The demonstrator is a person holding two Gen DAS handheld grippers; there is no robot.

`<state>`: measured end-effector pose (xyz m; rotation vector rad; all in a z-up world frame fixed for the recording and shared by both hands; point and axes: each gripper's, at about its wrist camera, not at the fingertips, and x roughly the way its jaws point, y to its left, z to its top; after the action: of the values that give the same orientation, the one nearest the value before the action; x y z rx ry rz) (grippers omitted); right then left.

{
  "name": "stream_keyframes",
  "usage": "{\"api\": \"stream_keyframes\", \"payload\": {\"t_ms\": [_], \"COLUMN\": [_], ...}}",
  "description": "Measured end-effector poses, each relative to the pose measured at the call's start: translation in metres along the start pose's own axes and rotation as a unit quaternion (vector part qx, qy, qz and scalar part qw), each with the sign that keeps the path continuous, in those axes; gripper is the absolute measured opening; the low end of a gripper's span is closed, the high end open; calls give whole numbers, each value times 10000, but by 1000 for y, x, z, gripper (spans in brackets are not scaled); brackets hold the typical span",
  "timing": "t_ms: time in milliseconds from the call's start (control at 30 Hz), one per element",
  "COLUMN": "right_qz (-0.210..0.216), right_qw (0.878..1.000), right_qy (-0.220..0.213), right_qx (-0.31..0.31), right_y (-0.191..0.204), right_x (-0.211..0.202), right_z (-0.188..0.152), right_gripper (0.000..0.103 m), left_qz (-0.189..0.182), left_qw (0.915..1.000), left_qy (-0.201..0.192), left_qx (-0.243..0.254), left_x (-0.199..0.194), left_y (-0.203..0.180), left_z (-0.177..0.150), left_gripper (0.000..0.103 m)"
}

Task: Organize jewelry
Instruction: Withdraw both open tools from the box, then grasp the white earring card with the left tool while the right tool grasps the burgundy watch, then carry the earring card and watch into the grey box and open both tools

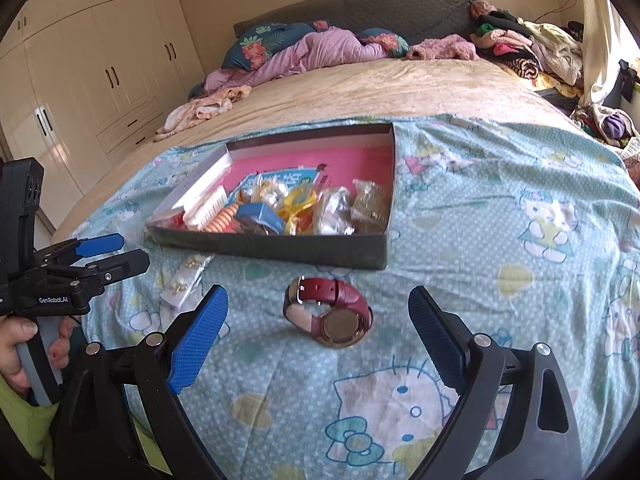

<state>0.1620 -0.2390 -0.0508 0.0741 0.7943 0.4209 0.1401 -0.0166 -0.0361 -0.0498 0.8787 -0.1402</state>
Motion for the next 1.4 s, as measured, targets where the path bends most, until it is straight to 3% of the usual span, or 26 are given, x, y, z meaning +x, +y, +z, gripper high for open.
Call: {"api": "stream_keyframes", "payload": {"t_ms": [367, 533, 600, 667, 767, 833, 1133, 1400], "right_qz": [88, 108, 74, 131, 173, 213, 408, 503], "right_qw": [9989, 9988, 9991, 9992, 9993, 9992, 9992, 9975], "right_qy": [376, 370, 339, 281, 234, 225, -36, -443], "right_qx": [282, 290, 250, 263, 255, 267, 16, -243], "right_y": [-6, -7, -8, -11, -14, -15, -2, 11], "right_x": [45, 60, 62, 61, 58, 54, 24, 1], "right_z": [-14, -13, -12, -12, -12, -12, -6, 23], "right_gripper": [89, 72, 57, 54, 50, 50, 49, 49], "left_qz": [-141, -96, -92, -65, 20, -13, -301, -324], "left_qw": [9982, 9976, 9976, 9979, 9983, 9986, 9994, 9988], "left_qy": [537, 609, 599, 584, 575, 536, 95, -342], "left_qx": [-225, -313, -326, -288, -132, -38, -116, -109], "left_x": [35, 45, 49, 51, 53, 52, 17, -10], "left_y": [3, 7, 7, 5, 0, -3, -2, -1], "left_z": [-20, -22, -21, -21, -20, -21, -10, 18], "left_gripper": [93, 93, 93, 84, 61, 34, 32, 32]}}
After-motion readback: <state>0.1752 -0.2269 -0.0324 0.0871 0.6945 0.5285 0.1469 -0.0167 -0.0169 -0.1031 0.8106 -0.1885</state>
